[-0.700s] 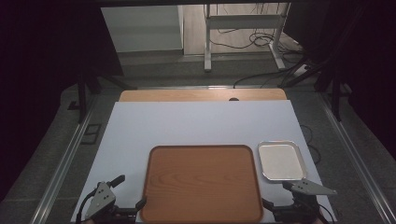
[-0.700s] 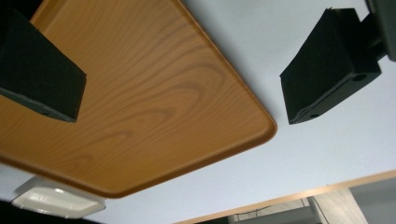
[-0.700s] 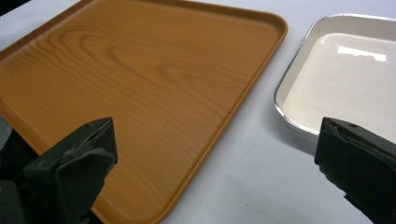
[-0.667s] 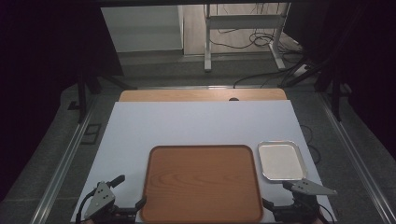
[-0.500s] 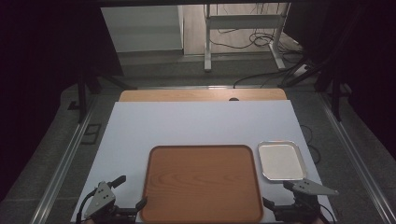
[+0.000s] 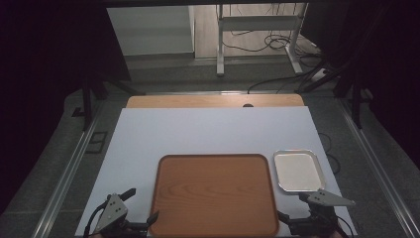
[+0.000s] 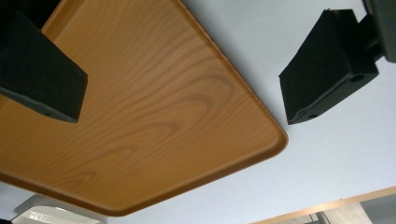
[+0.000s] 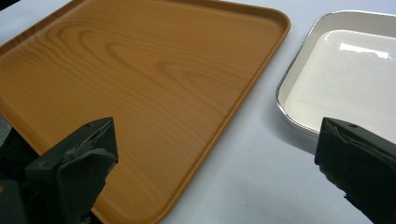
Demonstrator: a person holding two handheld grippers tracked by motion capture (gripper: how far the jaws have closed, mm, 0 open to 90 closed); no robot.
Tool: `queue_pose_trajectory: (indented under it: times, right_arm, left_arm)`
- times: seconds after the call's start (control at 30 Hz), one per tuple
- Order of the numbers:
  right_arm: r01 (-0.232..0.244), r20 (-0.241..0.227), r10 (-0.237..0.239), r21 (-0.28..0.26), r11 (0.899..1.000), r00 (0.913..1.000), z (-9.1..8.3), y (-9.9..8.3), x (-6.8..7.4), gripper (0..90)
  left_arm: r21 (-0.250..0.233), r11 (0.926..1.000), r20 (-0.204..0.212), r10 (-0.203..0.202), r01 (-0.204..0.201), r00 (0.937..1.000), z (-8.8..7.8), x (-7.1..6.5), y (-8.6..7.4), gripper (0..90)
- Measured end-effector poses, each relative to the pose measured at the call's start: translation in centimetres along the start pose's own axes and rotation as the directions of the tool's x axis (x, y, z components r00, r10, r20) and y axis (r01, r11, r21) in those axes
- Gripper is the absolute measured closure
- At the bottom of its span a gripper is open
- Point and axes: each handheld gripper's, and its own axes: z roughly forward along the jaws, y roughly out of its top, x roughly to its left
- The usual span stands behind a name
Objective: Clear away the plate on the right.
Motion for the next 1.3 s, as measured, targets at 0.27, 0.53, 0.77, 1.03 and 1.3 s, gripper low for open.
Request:
queue_pose_trajectory:
  times: [0.27,0.53,0.77,1.03,1.3]
  right_arm:
    - [0.009,-0.002,-0.009,0.001,1.0,1.0,0.0,0.0,0.1,0.0]
    - [0.019,0.014,-0.018,-0.015,1.0,0.9997,0.1,0.2,-0.1,0.0]
    - [-0.006,0.048,0.008,-0.037,0.999,0.9988,0.1,0.7,-0.9,0.0]
    - [-0.005,0.101,0.01,-0.043,0.999,0.9949,0.2,1.2,-2.0,0.0]
    - [-0.014,0.102,0.019,-0.044,0.999,0.9946,1.0,1.6,-3.2,0.0]
  left_arm:
    - [0.002,0.9999,0.007,-0.012,0.012,0.9999,0.0,0.1,0.0,0.4]
    - [0.008,1.0,0.01,-0.002,0.002,0.9999,0.1,0.0,0.0,0.4]
    - [0.01,0.9999,0.012,0.007,-0.007,0.9999,0.1,0.0,0.0,0.5]
    - [0.014,0.9998,0.014,0.012,-0.012,0.9998,0.2,-0.1,0.0,1.1]
    - [0.018,0.9997,0.012,0.016,-0.016,0.9998,0.2,-0.1,0.1,1.5]
